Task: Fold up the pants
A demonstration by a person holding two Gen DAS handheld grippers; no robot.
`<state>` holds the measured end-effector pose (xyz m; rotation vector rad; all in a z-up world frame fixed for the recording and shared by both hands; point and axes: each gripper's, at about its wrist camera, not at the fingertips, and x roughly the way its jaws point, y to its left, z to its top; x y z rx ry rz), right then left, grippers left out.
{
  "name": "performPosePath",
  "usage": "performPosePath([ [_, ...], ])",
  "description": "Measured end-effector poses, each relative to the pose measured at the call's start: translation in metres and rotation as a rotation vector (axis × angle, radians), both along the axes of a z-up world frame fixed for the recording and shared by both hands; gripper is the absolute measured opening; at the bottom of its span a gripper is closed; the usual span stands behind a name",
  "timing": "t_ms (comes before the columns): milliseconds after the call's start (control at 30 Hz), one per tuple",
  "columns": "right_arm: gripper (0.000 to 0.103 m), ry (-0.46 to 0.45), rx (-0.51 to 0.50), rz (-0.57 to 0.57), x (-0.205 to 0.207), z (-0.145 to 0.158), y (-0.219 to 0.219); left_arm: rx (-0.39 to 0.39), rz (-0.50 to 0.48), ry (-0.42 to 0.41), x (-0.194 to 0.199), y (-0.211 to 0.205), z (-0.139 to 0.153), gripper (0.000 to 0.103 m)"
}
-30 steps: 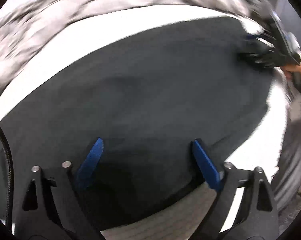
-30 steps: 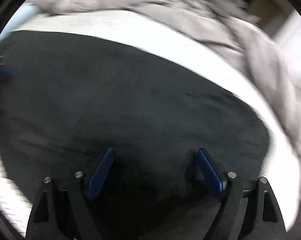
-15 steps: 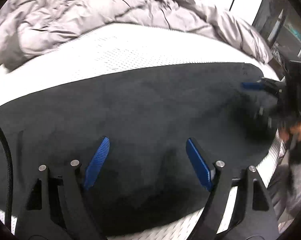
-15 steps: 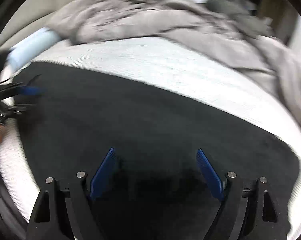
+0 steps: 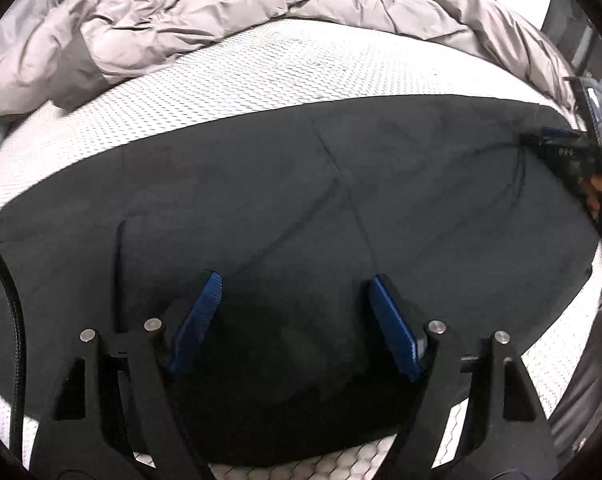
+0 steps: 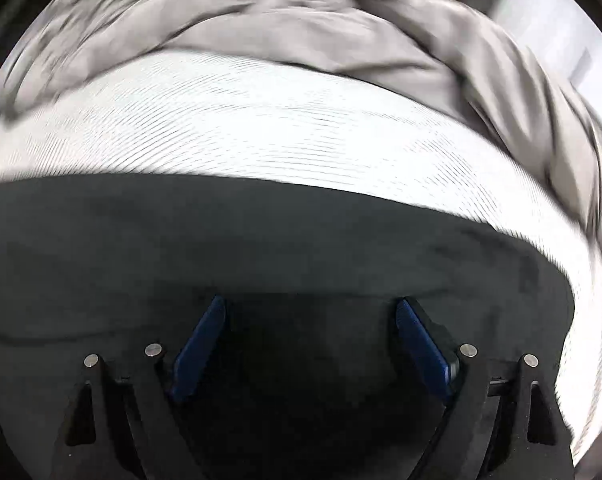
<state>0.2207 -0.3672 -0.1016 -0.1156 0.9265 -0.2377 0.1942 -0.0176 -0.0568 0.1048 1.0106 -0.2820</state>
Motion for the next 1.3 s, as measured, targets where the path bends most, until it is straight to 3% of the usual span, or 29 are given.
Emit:
performPosePath([
  [100,0.086,-0.005,0.008,-0.013,-0.013,0.006,0.003,-0.043,0.001,-0.013,0.002,-0.007,0.011,0.073],
  [167,0.086,-0.024,0.056,0.101,-0.025,0.015,0.031,-0.092,-0.037,-0.044,-0.001,-0.019,0.022,0.073],
  [300,0.086,-0.034,0.129,0.332,-0.039,0.019,0.102,-0.065,-0.075,-0.034,0.018,-0.063,0.02,0.073],
  [433,0.086,0.063,0.16,0.553,-0.023,-0.001,0.172,0.02,-0.117,0.022,0.037,-0.094,-0.006,0.073],
  [567,0.087,0.058,-0.01,0.506,-0.011,-0.008,0.18,0.025,-0.078,0.012,0.042,-0.073,-0.009,0.073],
  [667,0.088,0.018,-0.095,0.26,0.005,-0.003,0.129,0.005,0.03,0.009,0.041,-0.03,-0.011,0.074],
  [767,0.089,-0.007,-0.014,0.036,0.014,-0.002,0.069,-0.025,0.094,0.005,0.04,-0.003,-0.01,0.074],
  [833,0.089,-0.015,0.071,-0.029,0.013,0.001,0.049,0.02,0.119,0.004,0.038,-0.004,-0.007,0.074],
  [900,0.086,-0.02,0.056,0.011,0.008,0.008,0.067,0.021,0.118,0.004,0.036,-0.013,0.0,0.072],
  [933,0.086,-0.021,0.061,0.048,0.007,0.012,0.08,-0.03,0.094,-0.006,0.036,-0.019,0.007,0.072],
  [1000,0.086,-0.036,0.116,0.207,0.0,0.02,0.118,-0.097,0.035,-0.041,0.041,-0.039,0.018,0.072],
  [1067,0.086,-0.039,0.163,0.362,-0.004,0.021,0.152,-0.099,-0.012,-0.04,0.052,-0.058,0.016,0.072],
  [1133,0.086,0.027,0.164,0.504,-0.002,0.006,0.203,-0.074,-0.048,0.01,0.066,-0.075,0.004,0.072],
  [1233,0.086,0.052,0.053,0.518,0.004,-0.009,0.231,0.019,-0.012,0.029,0.079,-0.076,-0.017,0.073],
  [1300,0.087,0.048,0.044,0.454,0.01,-0.007,0.219,-0.004,0.012,0.024,0.079,-0.062,-0.015,0.073],
])
